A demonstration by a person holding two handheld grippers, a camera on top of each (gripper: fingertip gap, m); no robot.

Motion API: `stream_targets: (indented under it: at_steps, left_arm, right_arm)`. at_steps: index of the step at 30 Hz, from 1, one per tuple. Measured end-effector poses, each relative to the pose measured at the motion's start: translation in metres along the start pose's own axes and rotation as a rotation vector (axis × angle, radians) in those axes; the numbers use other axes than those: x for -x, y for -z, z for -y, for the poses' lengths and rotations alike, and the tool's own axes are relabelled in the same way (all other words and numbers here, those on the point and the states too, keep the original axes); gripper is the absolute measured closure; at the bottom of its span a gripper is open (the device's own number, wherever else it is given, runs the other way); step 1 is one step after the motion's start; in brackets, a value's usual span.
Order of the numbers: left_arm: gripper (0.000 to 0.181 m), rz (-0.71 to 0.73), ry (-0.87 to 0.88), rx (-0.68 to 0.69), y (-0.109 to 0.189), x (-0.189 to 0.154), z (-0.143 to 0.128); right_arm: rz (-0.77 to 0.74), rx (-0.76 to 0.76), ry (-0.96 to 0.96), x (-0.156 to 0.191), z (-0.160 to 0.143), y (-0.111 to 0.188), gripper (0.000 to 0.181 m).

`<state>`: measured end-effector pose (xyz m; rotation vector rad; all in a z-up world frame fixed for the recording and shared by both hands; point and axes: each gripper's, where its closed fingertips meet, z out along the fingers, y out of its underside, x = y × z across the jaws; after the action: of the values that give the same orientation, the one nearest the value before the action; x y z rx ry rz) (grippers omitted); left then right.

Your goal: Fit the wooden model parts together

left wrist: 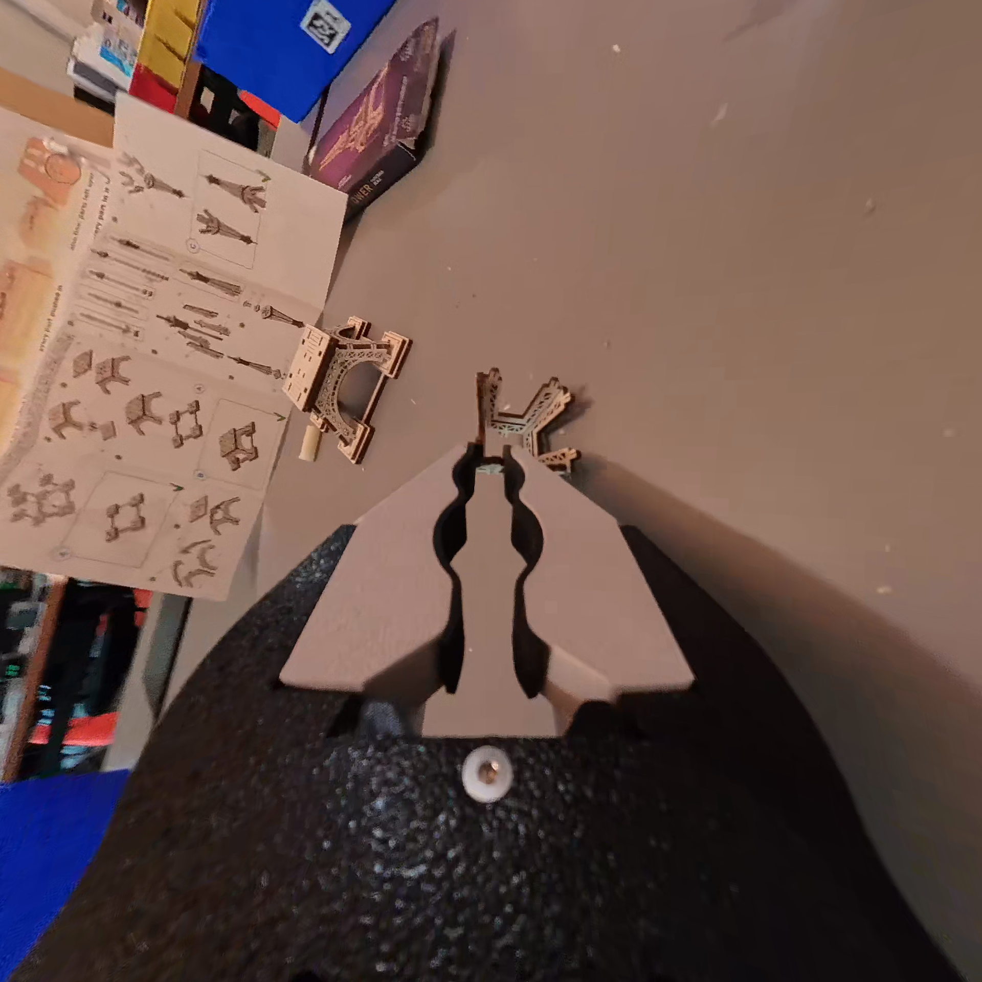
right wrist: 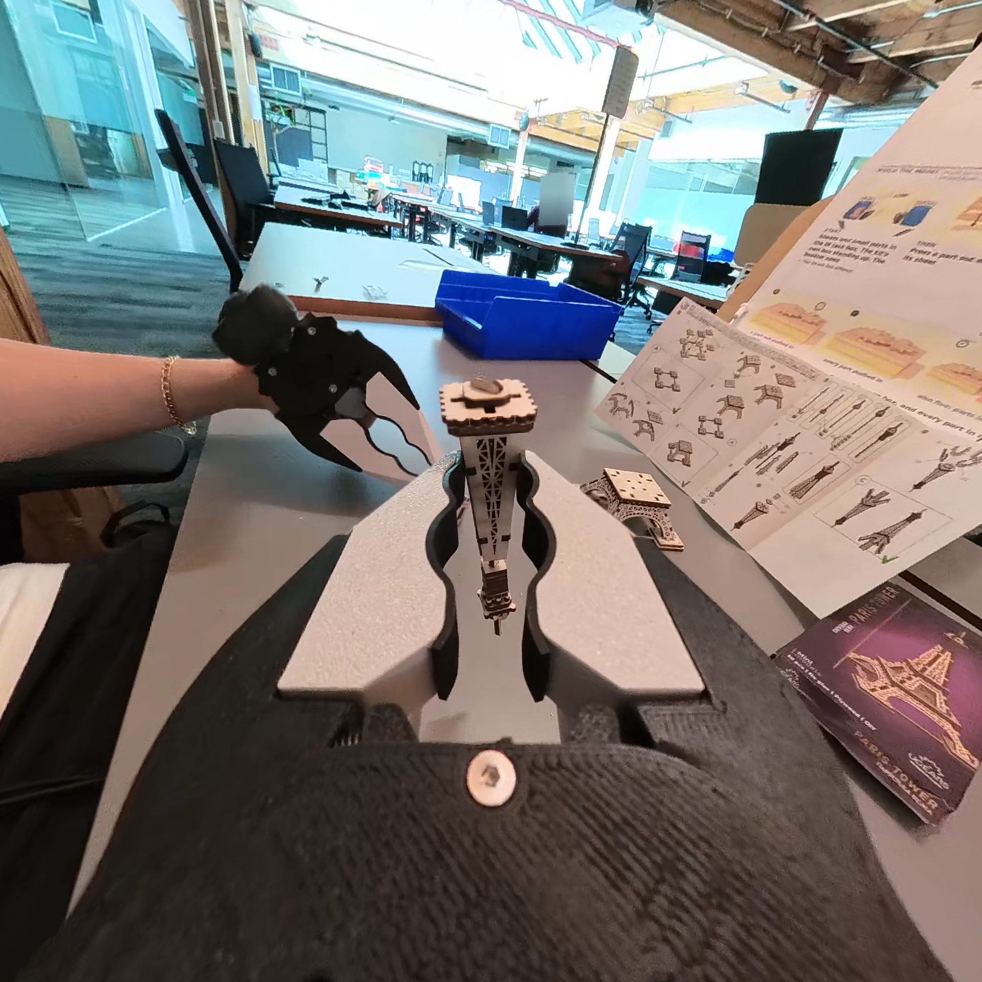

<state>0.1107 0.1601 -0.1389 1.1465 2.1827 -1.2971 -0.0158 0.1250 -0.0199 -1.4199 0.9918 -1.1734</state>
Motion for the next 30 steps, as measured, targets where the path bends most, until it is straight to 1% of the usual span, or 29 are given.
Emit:
stream_targets:
  at_steps: [1,3,4,7,9,10,12,15,16,17,19,23,25,28,30]
  left_arm:
    - [0.174,-0.002,0.051,-0.01,0.001,0.003,0.004]
    - [0.174,0.006,0.172,-0.057,0.006,0.014,0.017]
    - [0.174,-0.006,0.245,-0.109,0.011,0.02,0.03]
    - [0.174,-0.133,0.5,-0.324,0.036,0.039,0.085]
    - [0.174,-0.267,0.606,-0.487,0.062,0.051,0.129]
    - [0.174,-0.316,0.638,-0.539,0.073,0.058,0.146]
    - [0.174,-0.431,0.639,-0.578,0.084,0.058,0.173]
    - [0.174,-0.56,0.634,-0.556,0.078,0.05,0.197]
    - [0.174,-0.618,0.624,-0.57,0.078,0.045,0.205]
    - [0.174,-0.653,0.618,-0.587,0.077,0.043,0.212]
    - [0.175,-0.69,0.589,-0.577,0.071,0.041,0.216]
    - [0.175,-0.732,0.507,-0.546,0.066,0.034,0.217]
    - [0.175,-0.713,0.489,-0.513,0.059,0.034,0.214]
    - [0.175,-0.739,0.474,-0.496,0.057,0.029,0.215]
    - [0.174,-0.756,0.455,-0.454,0.055,0.024,0.212]
  right_arm:
    - [0.004,0.005,0.004,0.0,-0.002,0.0,0.164]
    - [0.016,0.011,0.011,0.001,-0.003,-0.001,0.164]
    - [0.02,0.014,0.017,0.001,-0.004,-0.001,0.164]
    - [0.04,0.015,0.02,0.004,-0.005,-0.004,0.164]
    - [0.053,0.025,0.029,0.006,-0.008,-0.005,0.164]
    - [0.064,0.029,0.025,0.007,-0.009,-0.006,0.164]
    - [0.089,0.031,0.013,0.01,-0.01,-0.007,0.164]
    - [0.093,0.031,0.025,0.012,-0.005,-0.009,0.164]
    - [0.099,0.03,0.031,0.014,-0.003,-0.008,0.164]
    - [0.109,0.03,0.031,0.017,-0.001,-0.008,0.164]
    - [0.143,0.041,0.022,0.023,0.0,-0.007,0.164]
    - [0.178,0.076,-0.014,0.026,-0.002,-0.001,0.164]
    - [0.187,0.086,-0.042,0.025,-0.001,0.003,0.164]
    - [0.219,0.081,-0.057,0.028,0.004,0.007,0.164]
    - [0.226,0.092,-0.067,0.029,0.003,0.007,0.164]
